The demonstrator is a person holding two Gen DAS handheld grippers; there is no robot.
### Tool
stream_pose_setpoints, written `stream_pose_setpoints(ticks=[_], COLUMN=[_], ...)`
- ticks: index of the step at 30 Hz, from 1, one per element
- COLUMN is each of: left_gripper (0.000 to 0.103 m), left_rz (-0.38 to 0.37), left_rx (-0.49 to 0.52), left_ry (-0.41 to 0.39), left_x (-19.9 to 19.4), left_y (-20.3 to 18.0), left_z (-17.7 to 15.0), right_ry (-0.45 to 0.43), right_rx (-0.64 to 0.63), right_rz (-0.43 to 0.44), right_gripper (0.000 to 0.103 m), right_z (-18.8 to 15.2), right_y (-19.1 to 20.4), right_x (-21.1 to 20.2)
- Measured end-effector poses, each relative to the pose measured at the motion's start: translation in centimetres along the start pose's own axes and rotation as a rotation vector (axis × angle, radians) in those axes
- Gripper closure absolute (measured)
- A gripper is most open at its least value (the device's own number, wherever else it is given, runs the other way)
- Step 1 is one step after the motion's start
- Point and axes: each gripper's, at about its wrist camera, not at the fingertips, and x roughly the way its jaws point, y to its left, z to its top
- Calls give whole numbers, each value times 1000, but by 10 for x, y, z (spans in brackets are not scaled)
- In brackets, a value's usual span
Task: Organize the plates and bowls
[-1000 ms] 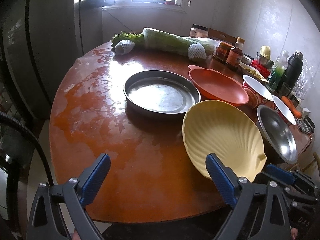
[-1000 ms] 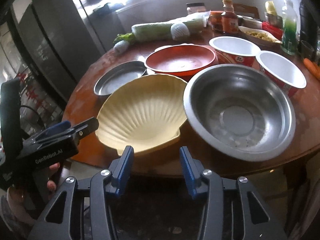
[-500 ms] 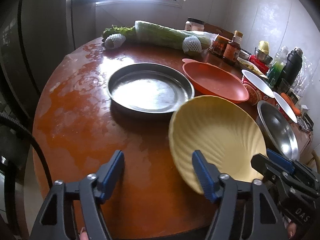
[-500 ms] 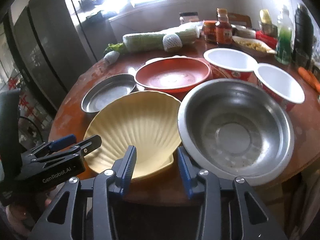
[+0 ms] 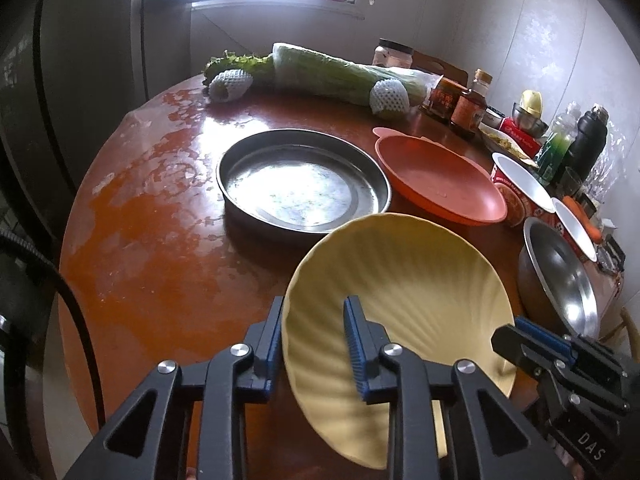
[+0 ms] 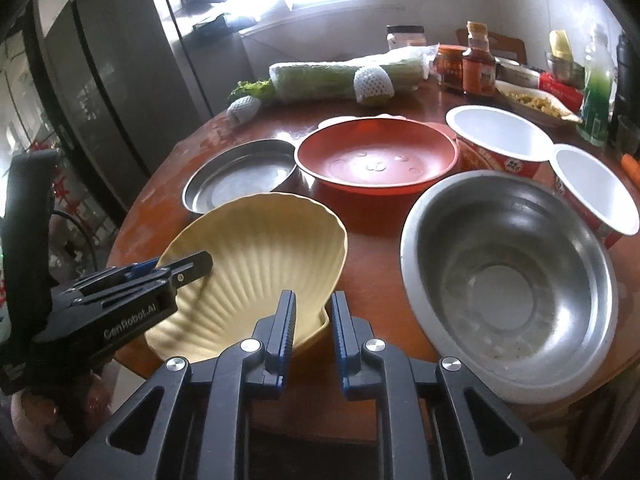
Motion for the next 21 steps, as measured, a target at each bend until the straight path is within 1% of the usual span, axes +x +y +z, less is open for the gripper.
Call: stream_pose_setpoints(ticks=[8,11,15,21], left_gripper=[74,74,72,69], left_rz=[38,42,24,31], left_rx=[24,21,5,18], left_ry=[-5,-9,-9,-14], left_x=[-1,1,6,12], left_y=[12,17,26,32], left_z=[8,14,21,31], right_ry=[42,59,70,61], right_rx=[-32,-34,-42,-90], right_rz=[30,35,43,65], right_gripper=[84,83,82,80], right_z=[-5,-4,-2,-4], right_y=[20,26,33,48], right_x=[-1,3,8,6])
